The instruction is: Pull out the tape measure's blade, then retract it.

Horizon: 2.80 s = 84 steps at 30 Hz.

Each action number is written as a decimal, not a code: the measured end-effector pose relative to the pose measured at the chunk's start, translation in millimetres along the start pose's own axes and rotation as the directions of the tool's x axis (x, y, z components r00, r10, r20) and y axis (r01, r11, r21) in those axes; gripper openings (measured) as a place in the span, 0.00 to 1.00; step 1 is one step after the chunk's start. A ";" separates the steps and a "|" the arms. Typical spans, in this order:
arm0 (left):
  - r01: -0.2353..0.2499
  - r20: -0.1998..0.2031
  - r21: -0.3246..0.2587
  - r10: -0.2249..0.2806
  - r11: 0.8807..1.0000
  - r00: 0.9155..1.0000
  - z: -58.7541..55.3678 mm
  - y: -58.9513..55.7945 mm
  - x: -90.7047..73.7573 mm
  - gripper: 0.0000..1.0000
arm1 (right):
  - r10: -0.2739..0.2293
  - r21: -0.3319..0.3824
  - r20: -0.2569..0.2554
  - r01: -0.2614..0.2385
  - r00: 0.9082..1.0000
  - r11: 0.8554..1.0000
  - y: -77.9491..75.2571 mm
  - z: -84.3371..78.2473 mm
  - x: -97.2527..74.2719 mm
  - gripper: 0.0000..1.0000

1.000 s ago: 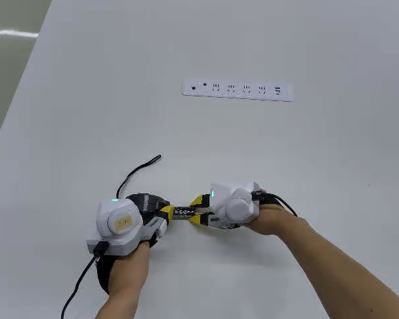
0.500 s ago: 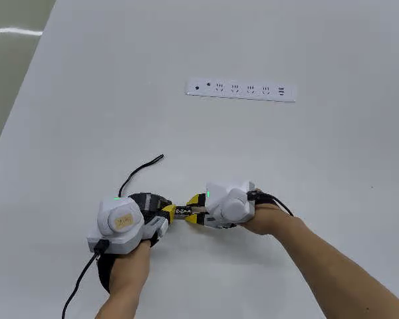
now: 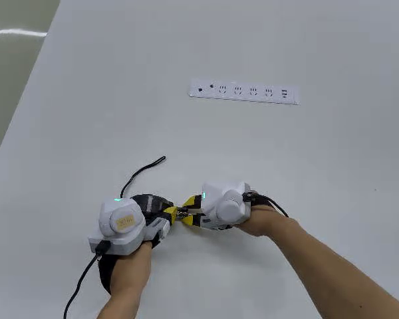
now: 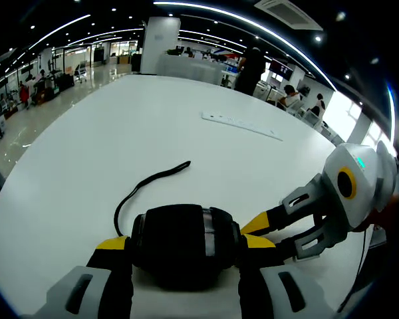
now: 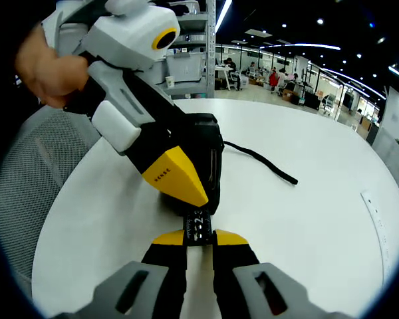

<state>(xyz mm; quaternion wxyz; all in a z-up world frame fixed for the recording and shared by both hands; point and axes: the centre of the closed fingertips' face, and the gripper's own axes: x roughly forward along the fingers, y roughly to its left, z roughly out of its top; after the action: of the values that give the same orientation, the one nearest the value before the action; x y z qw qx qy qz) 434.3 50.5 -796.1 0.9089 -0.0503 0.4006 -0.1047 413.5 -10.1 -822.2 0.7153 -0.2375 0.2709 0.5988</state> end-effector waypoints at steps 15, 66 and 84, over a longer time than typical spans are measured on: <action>0.004 -0.003 -0.013 -0.005 1.000 1.000 -0.3 2.7 -0.7 0.61 | 0.008 -0.013 0.009 -0.008 1.000 1.000 1.1 11.2 10.7 0.13; 0.041 -0.025 0.025 -0.040 0.999 0.999 -2.1 0.6 0.6 0.63 | -0.036 -0.018 0.000 0.036 0.999 0.999 0.8 10.3 11.9 0.15; 0.090 -0.009 0.201 -0.090 0.975 0.996 2.1 -6.5 -3.1 0.71 | -0.088 0.021 0.028 0.087 0.996 0.996 0.7 9.0 3.2 0.36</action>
<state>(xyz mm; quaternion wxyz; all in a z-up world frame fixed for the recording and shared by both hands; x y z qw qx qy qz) 432.8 44.9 -791.3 0.9037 0.0238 0.3850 -0.1860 414.1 -1.7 -817.7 0.7470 -0.2333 0.2561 0.5675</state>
